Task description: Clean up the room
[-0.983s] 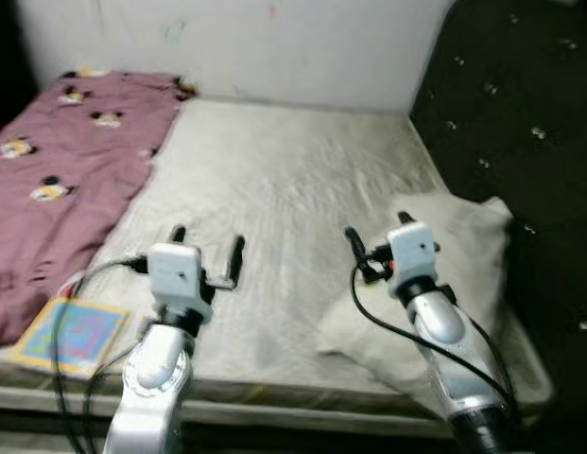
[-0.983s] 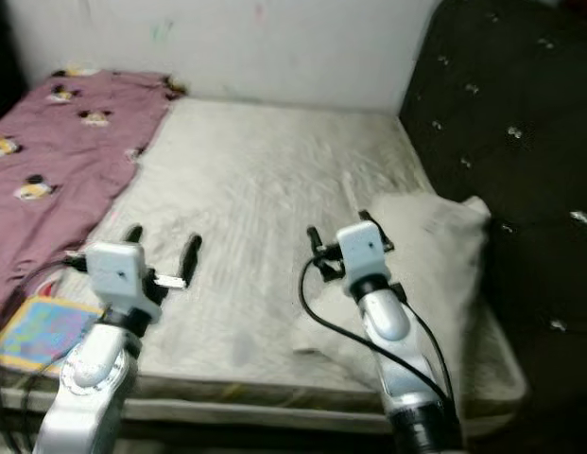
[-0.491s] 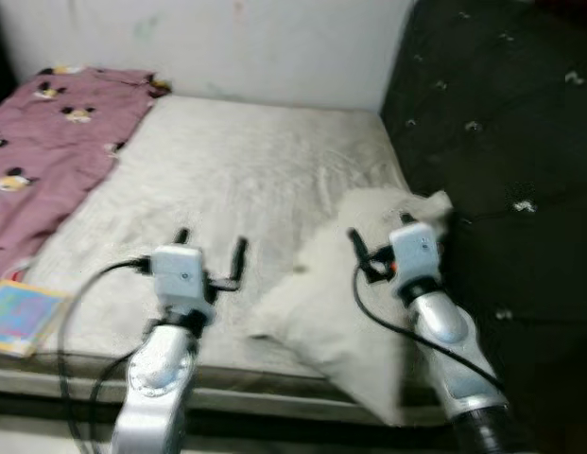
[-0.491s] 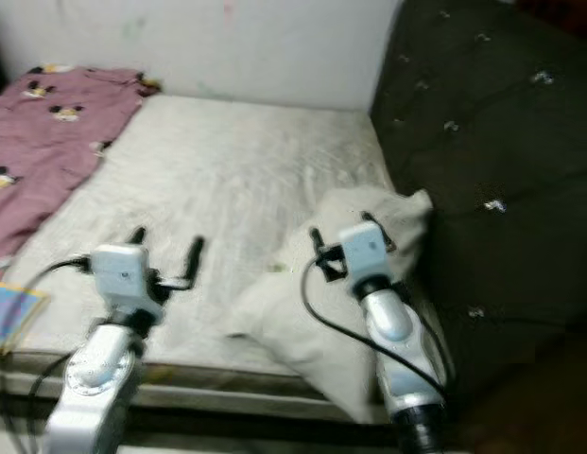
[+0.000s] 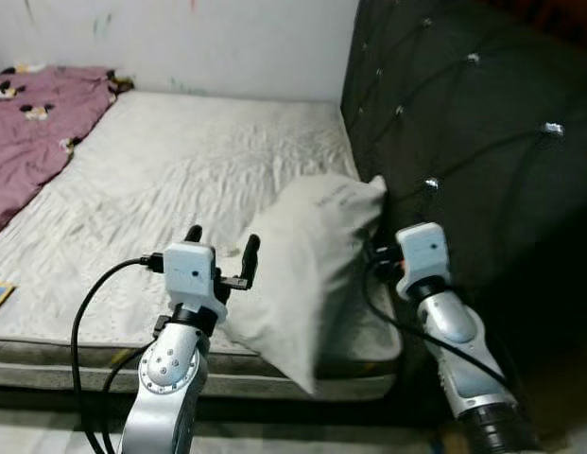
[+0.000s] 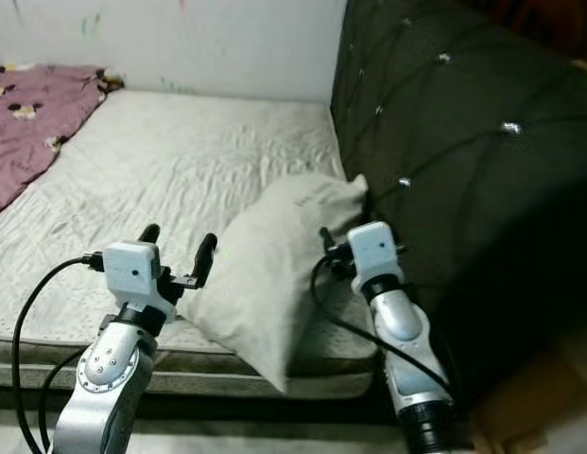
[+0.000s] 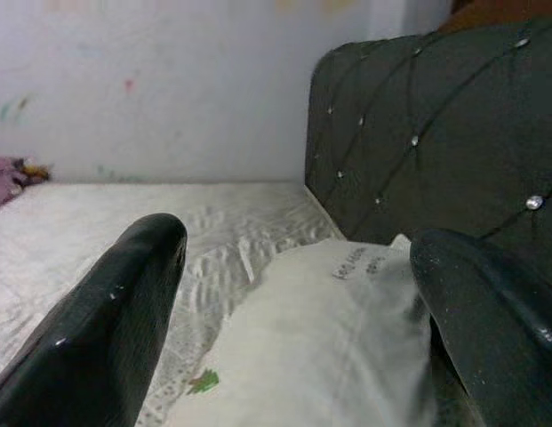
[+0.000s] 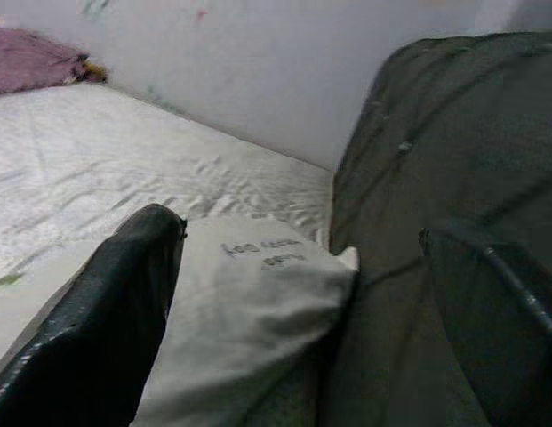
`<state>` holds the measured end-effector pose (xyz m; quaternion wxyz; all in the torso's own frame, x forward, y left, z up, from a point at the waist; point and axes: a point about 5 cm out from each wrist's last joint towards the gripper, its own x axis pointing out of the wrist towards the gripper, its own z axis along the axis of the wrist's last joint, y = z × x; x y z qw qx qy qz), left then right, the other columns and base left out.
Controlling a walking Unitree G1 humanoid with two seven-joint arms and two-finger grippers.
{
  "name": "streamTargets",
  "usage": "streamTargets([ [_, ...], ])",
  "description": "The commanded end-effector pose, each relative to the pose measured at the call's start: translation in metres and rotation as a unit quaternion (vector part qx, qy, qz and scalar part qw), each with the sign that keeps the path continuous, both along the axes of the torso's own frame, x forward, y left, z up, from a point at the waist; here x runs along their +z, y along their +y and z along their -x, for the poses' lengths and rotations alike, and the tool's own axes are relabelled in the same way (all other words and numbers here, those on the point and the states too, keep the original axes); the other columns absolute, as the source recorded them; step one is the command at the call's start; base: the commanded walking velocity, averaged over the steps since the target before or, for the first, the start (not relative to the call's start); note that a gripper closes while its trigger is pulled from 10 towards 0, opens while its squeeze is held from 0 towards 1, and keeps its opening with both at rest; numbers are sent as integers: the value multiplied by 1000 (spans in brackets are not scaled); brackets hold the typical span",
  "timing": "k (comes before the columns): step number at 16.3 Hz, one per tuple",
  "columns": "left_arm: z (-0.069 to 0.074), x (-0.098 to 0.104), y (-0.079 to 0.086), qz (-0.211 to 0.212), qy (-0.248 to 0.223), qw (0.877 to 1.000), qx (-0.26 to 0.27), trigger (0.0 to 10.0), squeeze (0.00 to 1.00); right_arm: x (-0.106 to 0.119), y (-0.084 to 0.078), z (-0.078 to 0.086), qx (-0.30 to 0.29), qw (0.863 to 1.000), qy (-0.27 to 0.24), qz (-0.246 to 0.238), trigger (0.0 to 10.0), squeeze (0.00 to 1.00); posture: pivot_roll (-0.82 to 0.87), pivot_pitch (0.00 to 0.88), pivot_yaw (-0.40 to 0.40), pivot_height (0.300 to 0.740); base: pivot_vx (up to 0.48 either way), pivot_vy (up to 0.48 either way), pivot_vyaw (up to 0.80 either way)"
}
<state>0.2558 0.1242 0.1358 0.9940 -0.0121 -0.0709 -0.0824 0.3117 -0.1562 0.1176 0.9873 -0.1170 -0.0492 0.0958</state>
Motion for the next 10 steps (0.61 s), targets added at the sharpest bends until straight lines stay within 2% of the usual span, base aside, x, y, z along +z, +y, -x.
streamTargets([
  [1,1,1,13,-7,-3,1000,31,10000,0,8,5,0,10,1000,-9,-20,10000,0,-49,0,-40,740,0,0,0],
  [4,9,-7,36,-12,16,997,70,10000,0,10,3,5,18,998,0,-62,10000,0,-38,0,-41,740,0,0,0],
  [7,16,-11,52,-11,28,995,97,10000,0,14,3,14,30,997,-2,-66,10000,0,-26,0,-36,740,0,0,0],
  [8,21,-15,60,-3,40,993,113,10000,0,10,-1,19,25,997,7,-69,10000,0,-27,0,-35,740,0,0,0],
  [10,24,-21,64,3,51,991,123,10000,0,5,-6,23,15,998,16,-62,10000,0,-26,0,-35,740,0,0,0],
])
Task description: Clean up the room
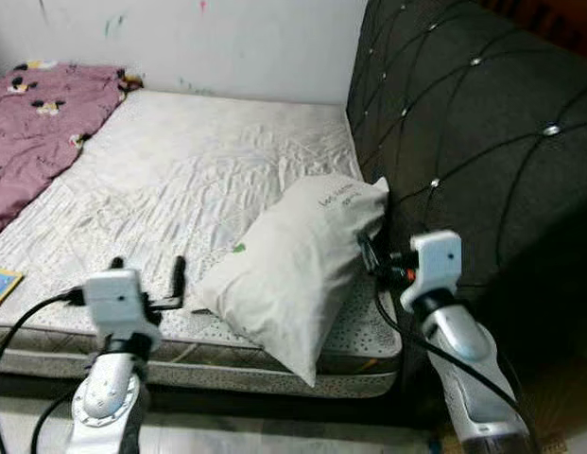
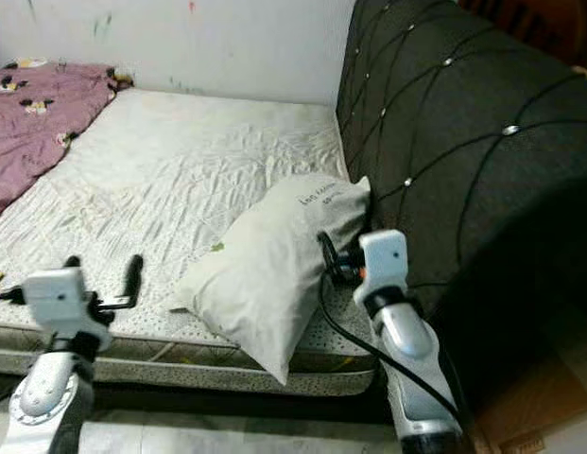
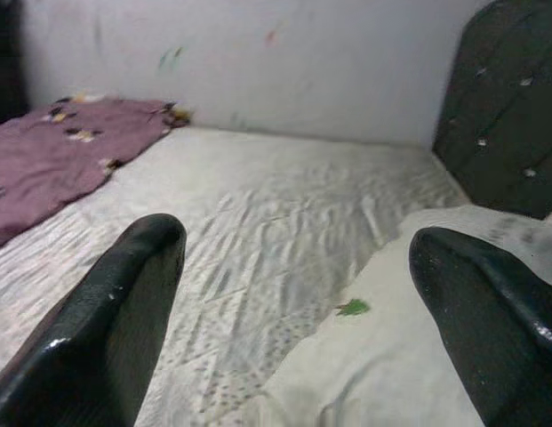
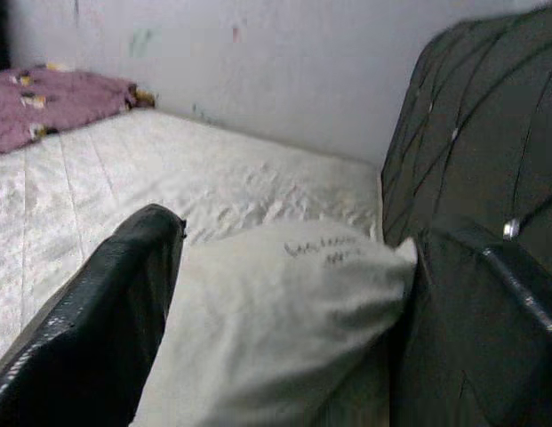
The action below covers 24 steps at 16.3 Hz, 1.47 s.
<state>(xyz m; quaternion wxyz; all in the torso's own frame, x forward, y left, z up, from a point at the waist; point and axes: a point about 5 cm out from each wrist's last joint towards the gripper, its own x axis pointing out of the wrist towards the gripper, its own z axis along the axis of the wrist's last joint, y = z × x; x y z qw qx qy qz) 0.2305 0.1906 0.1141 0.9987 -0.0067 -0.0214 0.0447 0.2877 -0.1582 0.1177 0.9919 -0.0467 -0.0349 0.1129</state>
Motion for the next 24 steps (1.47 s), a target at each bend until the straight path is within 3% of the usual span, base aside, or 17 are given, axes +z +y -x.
streamTargets([
  [1,-3,1,-3,6,-1,1000,-7,10000,0,4,-5,-2,-8,1000,-3,5,10000,0,-27,0,-35,740,0,0,0],
  [8,-14,9,-13,12,-25,999,-41,10000,0,8,-4,-8,-12,1000,-6,12,10000,0,-32,0,-30,740,0,0,-87],
  [24,-14,9,-23,13,-24,997,-75,10000,0,6,3,-10,2,999,-11,34,10000,0,-32,0,-22,740,316,0,0],
])
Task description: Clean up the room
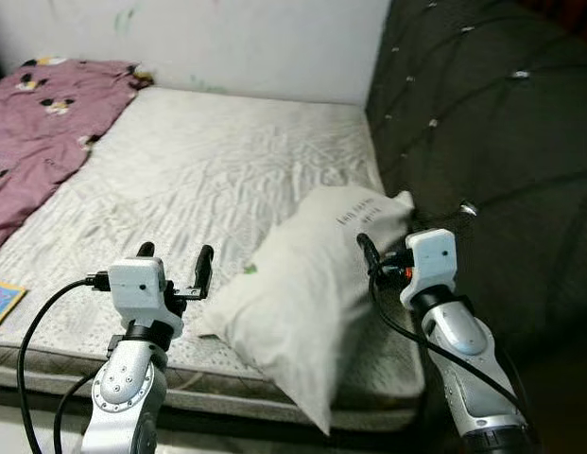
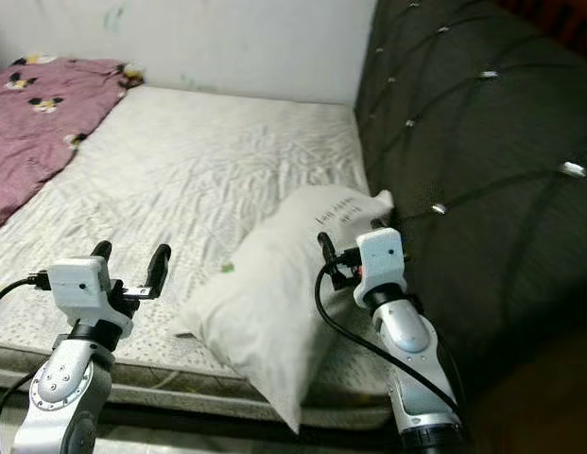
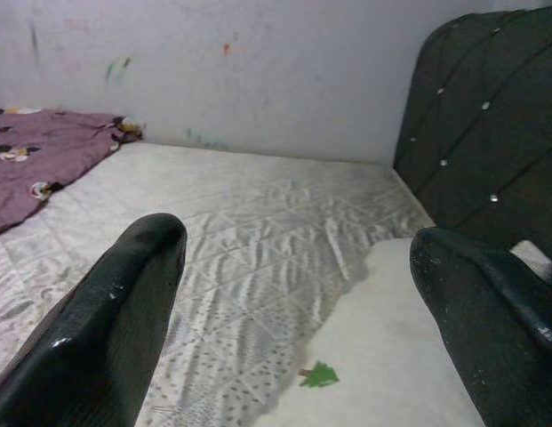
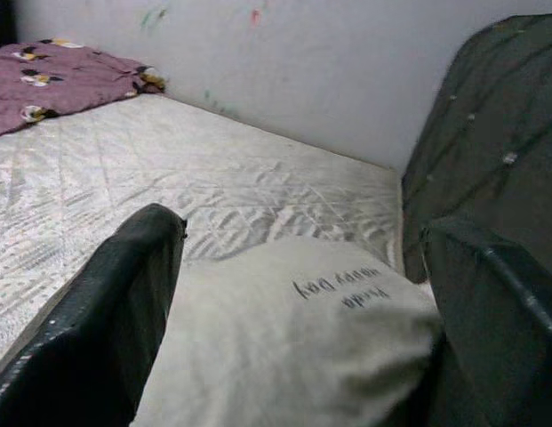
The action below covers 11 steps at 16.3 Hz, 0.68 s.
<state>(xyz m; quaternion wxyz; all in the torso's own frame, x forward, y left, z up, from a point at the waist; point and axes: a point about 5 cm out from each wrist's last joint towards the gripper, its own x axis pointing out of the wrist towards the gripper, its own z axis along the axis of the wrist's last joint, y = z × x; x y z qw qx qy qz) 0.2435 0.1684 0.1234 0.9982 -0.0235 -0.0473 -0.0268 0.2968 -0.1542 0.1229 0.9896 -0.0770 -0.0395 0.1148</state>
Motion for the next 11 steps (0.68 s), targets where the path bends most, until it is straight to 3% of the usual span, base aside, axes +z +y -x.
streamTargets([
  [1,-1,-1,0,-1,3,1000,-3,10000,0,0,-1,-1,0,1000,-3,5,10000,0,-32,0,-21,740,0,0,0],
  [11,-11,2,-2,-5,-3,1000,-7,10000,0,-4,3,-7,-4,999,-2,32,10000,0,-21,0,-19,740,0,0,0],
])
